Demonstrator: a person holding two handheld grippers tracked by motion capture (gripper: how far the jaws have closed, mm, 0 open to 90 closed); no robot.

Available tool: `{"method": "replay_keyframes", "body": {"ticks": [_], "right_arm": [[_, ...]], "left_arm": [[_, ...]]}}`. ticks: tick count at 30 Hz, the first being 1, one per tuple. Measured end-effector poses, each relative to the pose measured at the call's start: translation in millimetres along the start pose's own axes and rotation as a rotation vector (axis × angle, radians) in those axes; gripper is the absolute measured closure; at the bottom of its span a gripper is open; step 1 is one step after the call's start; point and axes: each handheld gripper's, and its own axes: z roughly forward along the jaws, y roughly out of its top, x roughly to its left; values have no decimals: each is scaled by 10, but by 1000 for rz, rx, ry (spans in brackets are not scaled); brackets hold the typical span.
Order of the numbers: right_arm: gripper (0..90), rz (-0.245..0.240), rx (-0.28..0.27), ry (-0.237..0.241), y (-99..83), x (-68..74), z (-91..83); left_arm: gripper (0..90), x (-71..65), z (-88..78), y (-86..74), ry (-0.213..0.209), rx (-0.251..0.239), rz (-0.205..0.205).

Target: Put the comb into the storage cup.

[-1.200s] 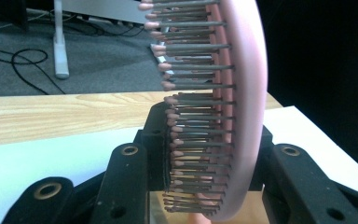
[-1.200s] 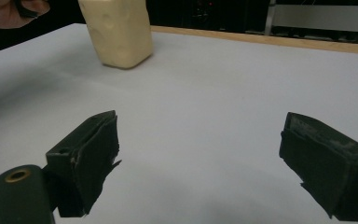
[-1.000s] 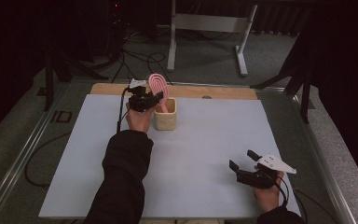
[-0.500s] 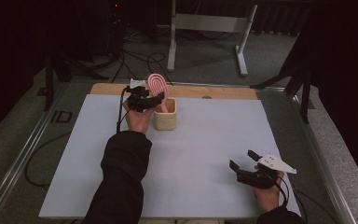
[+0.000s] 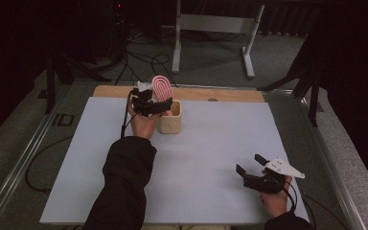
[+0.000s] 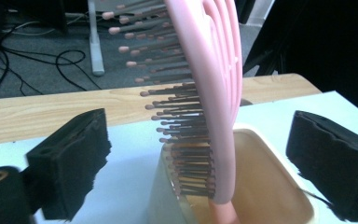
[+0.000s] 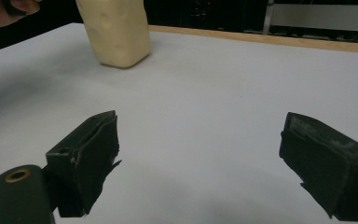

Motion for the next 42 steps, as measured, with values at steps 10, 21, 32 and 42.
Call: {"method": "replay_keyframes", "body": {"ticks": [10,21,32,42], "right_arm": [[115,-5,-1,2,-3,1,5],[115,-3,0,4,-4,6,8],[115,-3,1,5,-6,12,8],[115,-5,5,9,-10,16,17]], "left_arm": [[1,-21,-83,23,11,19,71],[1,-19,-194,41,4,22,105],[1,-1,-342,18,-4,12,166],[1,90,-533,-23,-70,23,198]]}}
